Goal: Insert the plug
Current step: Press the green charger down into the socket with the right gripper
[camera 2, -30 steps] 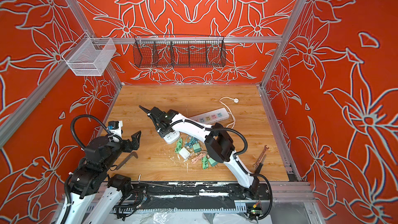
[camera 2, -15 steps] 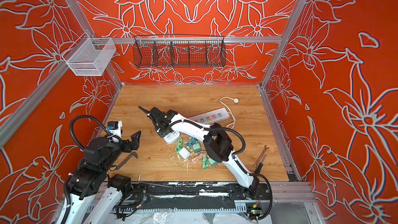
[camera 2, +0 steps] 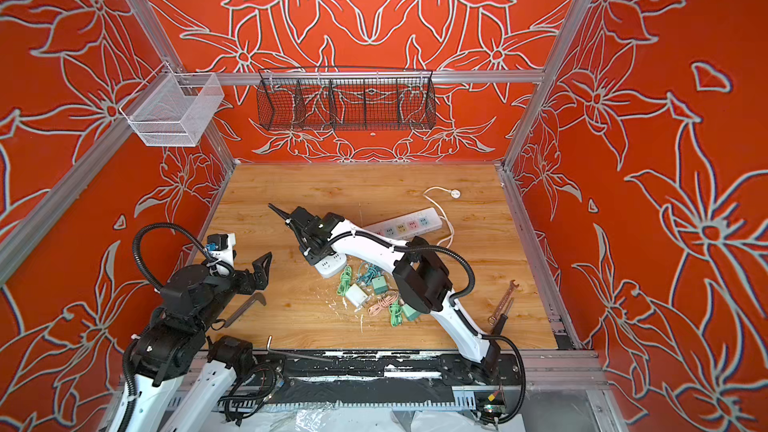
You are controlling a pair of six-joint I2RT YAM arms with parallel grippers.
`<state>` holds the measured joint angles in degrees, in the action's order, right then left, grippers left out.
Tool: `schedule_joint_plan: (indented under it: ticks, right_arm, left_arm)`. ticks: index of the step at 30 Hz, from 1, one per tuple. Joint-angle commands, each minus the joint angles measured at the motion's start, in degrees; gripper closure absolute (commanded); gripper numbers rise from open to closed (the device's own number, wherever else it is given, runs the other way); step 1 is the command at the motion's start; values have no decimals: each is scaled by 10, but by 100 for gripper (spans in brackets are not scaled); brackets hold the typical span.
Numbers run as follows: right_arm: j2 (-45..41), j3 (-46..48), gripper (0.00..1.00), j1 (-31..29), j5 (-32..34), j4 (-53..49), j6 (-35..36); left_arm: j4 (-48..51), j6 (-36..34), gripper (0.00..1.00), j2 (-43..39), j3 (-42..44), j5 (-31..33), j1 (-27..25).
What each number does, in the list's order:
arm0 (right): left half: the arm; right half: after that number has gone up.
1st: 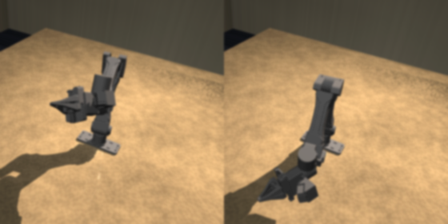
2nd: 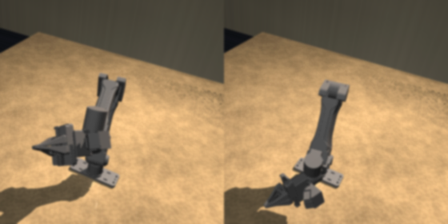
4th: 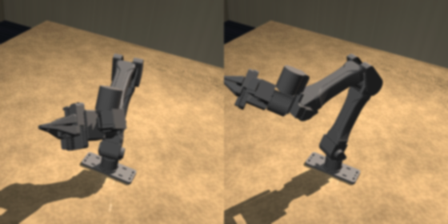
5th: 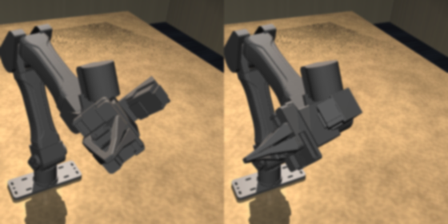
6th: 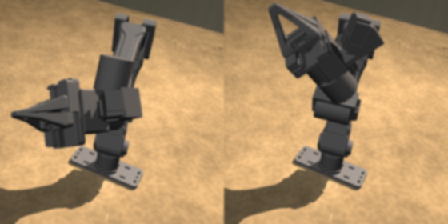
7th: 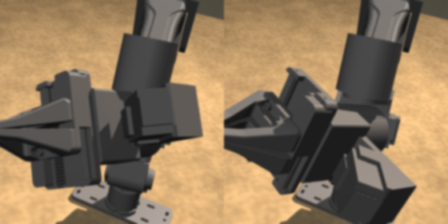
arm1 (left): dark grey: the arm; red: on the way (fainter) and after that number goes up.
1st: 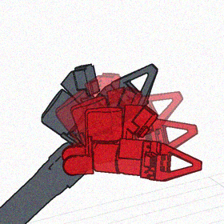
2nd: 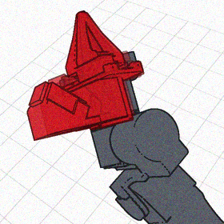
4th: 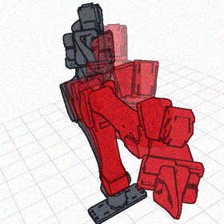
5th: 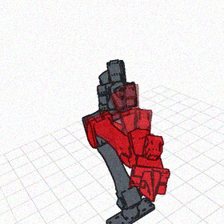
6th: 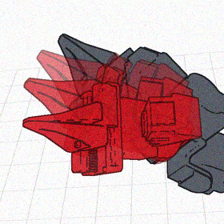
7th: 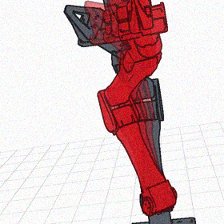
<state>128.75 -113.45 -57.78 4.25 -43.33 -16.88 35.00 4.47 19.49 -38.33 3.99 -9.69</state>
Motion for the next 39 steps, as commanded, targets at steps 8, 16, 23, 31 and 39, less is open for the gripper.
schedule_joint_plan:
  ticks: [8,16,23,31,39]
  right_arm:
    - [1,130,84,-7,-26,74,2]
    - [-5,186,92,-12,-39,108,3]
    - [-22,233,94,-17,-37,123,4]
    - [-36,265,95,-26,-28,136,22]
    - [-32,262,94,-33,-22,139,23]
  left_arm:
    - [-14,-6,3,-5,8,-1,3]
    - [-14,-5,3,-1,7,-2,3]
    - [-14,-5,3,-1,6,-5,4]
    - [-14,-5,3,0,5,-5,3]
    - [-14,-5,3,1,5,-6,3]
